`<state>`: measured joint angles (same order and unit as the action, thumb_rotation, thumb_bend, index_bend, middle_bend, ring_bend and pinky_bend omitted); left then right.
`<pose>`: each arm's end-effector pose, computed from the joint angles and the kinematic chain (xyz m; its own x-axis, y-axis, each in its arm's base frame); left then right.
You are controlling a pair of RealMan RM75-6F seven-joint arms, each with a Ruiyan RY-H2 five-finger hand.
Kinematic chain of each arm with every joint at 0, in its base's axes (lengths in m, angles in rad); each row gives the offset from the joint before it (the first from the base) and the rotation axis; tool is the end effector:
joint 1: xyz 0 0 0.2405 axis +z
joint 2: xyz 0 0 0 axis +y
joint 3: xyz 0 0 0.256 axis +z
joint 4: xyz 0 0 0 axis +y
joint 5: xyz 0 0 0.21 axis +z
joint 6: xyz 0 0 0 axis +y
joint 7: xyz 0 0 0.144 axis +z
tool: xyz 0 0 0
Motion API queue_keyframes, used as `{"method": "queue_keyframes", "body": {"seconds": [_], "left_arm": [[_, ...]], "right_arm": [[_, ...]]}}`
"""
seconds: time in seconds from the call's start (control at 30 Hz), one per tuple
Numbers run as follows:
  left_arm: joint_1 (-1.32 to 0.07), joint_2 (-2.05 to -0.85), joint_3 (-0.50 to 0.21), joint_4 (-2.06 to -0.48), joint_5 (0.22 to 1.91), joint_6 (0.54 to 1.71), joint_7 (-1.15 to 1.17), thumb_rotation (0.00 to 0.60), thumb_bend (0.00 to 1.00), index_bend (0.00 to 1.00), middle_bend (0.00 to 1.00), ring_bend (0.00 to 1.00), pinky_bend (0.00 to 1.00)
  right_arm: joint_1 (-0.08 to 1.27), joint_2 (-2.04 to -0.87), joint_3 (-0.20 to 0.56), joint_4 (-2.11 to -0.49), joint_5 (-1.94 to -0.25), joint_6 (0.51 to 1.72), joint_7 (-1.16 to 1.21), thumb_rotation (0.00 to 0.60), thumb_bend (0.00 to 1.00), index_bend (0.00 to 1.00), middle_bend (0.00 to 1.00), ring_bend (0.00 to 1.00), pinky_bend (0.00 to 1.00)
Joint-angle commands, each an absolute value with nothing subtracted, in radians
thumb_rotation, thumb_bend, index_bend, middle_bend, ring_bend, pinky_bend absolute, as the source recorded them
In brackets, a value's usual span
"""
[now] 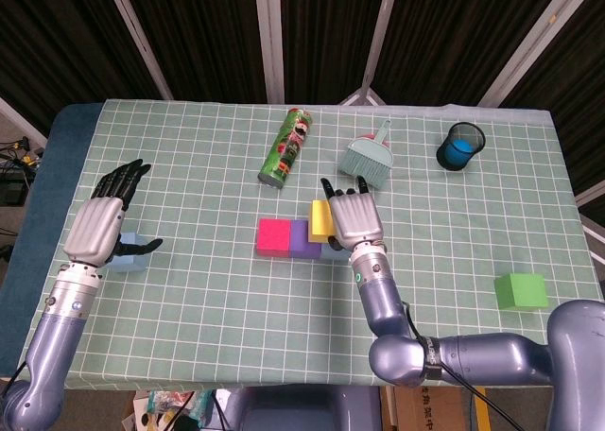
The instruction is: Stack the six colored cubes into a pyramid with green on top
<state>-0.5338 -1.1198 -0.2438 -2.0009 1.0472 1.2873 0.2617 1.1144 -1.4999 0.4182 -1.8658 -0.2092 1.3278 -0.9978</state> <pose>-0.1581 0.3003 0.1361 0.1877 0.0519 0.9809 0.9738 -0.1405 -0.1789 -0.0226 -0.3585 0.0250 0.4859 -0.2942 0.8230 -0.8735 -0.1305 0.4691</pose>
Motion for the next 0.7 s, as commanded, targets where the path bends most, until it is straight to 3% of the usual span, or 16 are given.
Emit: {"method": "queue_keyframes", "body": {"seconds": [0.03,0.33,0.7], "left_arm": [[-0.534,-1.118,-0.246,-2.0,1.046,1.283,0.258,0.6,0.09,0.0,0.0,0.01,0.07],[-0.531,-1.115,-0.251,-2.001,1.042,1.279,0.252,0.6,0.09,0.0,0.0,0.01,0.07],[-0.53,-1.115,-0.255,-2.001,1.038,1.272,0.247,0.6,0.09,0.0,0.0,0.01,0.07]], "right_arm": [[1.126,-1.513,0.427,-1.861,-0.18,1.336,-0.995,0.6,0.32,0.0,0.45,0.29,0.0],[1.141,-1.55,0.412,-1.833,-0.158,1.342,-0.982,0.6,0.32,0.0,0.45,0.29,0.0],[1.175,-1.591,0.45,-1.826,-0.091,1.436,-1.013,0.6,0.32,0.0,0.46,0.29,0.0]]}}
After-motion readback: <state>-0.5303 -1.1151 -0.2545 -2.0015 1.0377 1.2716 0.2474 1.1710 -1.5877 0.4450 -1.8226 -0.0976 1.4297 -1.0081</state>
